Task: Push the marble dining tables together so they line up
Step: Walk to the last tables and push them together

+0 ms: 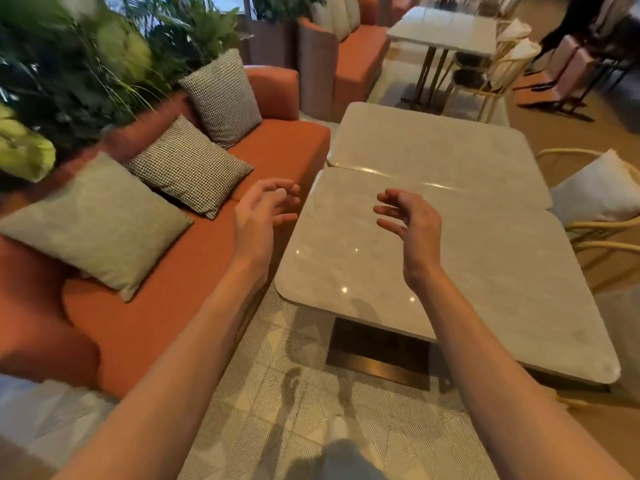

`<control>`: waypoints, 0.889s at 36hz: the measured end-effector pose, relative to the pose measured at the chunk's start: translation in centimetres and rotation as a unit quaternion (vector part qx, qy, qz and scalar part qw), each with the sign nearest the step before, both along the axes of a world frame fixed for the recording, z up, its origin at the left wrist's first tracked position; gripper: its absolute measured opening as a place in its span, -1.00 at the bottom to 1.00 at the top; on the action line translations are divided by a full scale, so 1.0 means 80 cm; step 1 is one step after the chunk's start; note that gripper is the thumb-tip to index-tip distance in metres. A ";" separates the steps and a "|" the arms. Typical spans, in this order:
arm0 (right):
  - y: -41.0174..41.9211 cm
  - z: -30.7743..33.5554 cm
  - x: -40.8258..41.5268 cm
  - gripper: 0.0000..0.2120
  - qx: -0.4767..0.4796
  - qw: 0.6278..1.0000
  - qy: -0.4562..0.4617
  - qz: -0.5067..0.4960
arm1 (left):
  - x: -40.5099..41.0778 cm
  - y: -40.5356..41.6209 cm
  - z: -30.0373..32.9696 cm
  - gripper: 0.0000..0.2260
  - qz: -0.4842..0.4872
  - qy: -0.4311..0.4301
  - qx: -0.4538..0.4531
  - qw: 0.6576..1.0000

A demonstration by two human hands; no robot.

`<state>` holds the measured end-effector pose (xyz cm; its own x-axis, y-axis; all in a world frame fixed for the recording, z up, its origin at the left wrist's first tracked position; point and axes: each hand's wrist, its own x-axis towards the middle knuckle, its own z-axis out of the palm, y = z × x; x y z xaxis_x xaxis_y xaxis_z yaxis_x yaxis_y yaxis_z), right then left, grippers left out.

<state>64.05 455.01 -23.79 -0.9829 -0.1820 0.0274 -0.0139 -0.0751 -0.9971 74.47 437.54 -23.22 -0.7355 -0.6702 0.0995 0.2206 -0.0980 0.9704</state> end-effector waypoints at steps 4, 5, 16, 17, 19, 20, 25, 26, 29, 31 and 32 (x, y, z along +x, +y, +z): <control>-0.049 -0.012 -0.036 -0.73 -0.005 1.000 -0.002 -0.025 | -0.039 -0.051 -0.011 -0.83 -0.007 -0.005 0.001 1.000; -0.054 -0.016 -0.040 -0.73 -0.004 1.000 -0.002 -0.029 | -0.043 -0.057 -0.014 -0.82 -0.007 -0.008 0.002 1.000; -0.210 -0.061 -0.199 -0.73 -0.044 0.994 -0.032 -0.100 | -0.216 -0.220 -0.047 -0.80 -0.061 -0.042 0.006 0.997; -0.217 -0.063 -0.210 -0.72 -0.045 0.992 -0.034 -0.110 | -0.232 -0.230 -0.050 -0.80 -0.071 -0.046 0.000 0.996; -0.227 -0.067 -0.229 -0.72 -0.037 0.990 -0.037 -0.129 | -0.264 -0.246 -0.053 -0.79 -0.089 -0.045 0.001 0.995; -0.230 -0.067 -0.236 -0.73 -0.034 0.989 -0.040 -0.138 | -0.278 -0.252 -0.054 -0.78 -0.097 -0.047 0.008 0.994; -0.233 -0.070 -0.270 -0.73 -0.022 0.978 -0.050 -0.200 | -0.358 -0.258 -0.061 -0.79 -0.167 -0.054 0.029 0.984; -0.232 -0.070 -0.276 -0.74 -0.017 0.975 -0.052 -0.217 | -0.375 -0.256 -0.062 -0.79 -0.184 -0.056 0.030 0.981; -0.227 -0.073 -0.293 -0.75 -0.005 0.960 -0.063 -0.271 | -0.428 -0.243 -0.070 -0.78 -0.239 -0.063 0.037 0.968; -0.222 -0.075 -0.302 -0.75 0.002 0.948 -0.068 -0.310 | -0.461 -0.229 -0.074 -0.79 -0.281 -0.065 0.039 0.957; -0.220 -0.075 -0.306 -0.75 0.005 0.941 -0.072 -0.332 | -0.475 -0.221 -0.076 -0.79 -0.303 -0.066 0.038 0.950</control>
